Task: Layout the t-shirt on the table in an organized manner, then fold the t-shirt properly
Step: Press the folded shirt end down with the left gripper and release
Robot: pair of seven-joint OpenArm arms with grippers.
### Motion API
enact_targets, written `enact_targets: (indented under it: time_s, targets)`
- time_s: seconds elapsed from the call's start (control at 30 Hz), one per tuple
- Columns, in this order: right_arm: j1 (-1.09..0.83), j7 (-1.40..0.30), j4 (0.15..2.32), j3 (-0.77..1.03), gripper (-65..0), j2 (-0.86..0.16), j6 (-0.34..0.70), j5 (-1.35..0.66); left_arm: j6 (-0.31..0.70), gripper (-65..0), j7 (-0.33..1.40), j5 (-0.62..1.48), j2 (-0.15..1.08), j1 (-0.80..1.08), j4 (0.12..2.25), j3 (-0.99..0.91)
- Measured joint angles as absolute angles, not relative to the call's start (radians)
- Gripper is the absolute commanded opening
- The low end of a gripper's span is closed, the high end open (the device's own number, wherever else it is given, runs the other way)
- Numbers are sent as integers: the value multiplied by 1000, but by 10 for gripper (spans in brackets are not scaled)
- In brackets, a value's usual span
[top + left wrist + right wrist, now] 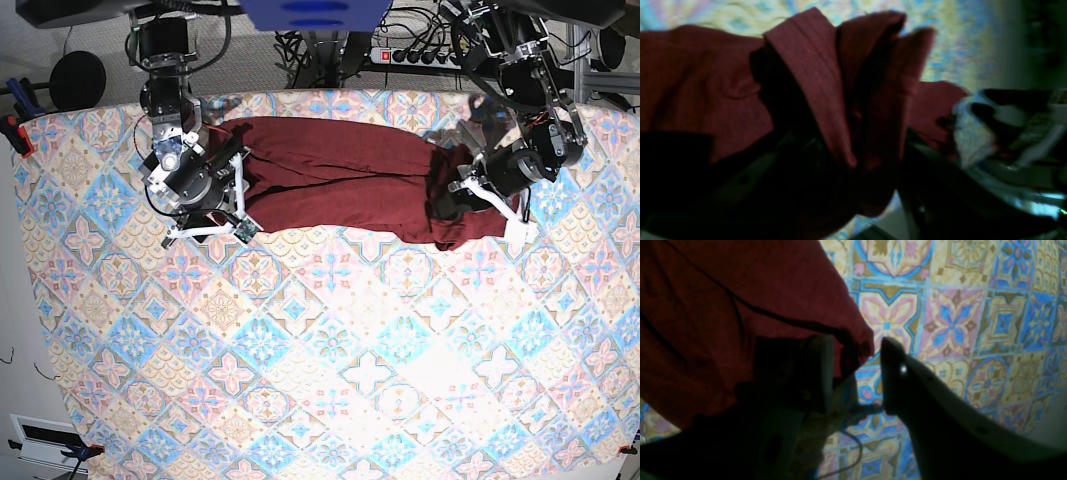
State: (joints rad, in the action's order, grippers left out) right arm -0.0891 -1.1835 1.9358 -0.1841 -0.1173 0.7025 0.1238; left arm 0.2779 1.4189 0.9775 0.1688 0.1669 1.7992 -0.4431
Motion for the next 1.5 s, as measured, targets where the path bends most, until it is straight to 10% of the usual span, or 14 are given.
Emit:
enact_targets:
  time_s: [0.4,0.77,1.5]
  targets:
    - [-88,-1182,1936,-185,-421,-116,702,122,281,-484,1410,1063,216,166,1802,-447]
    - [-88,-1184,1936,-185,-421,-117,702,124,280,-129,1411,1079,214,165,1810,-447]
    - [-88,-1319,1921,-107,-351,-119,702,-53,284,-129,1410,1110,384,186,1782,-668]
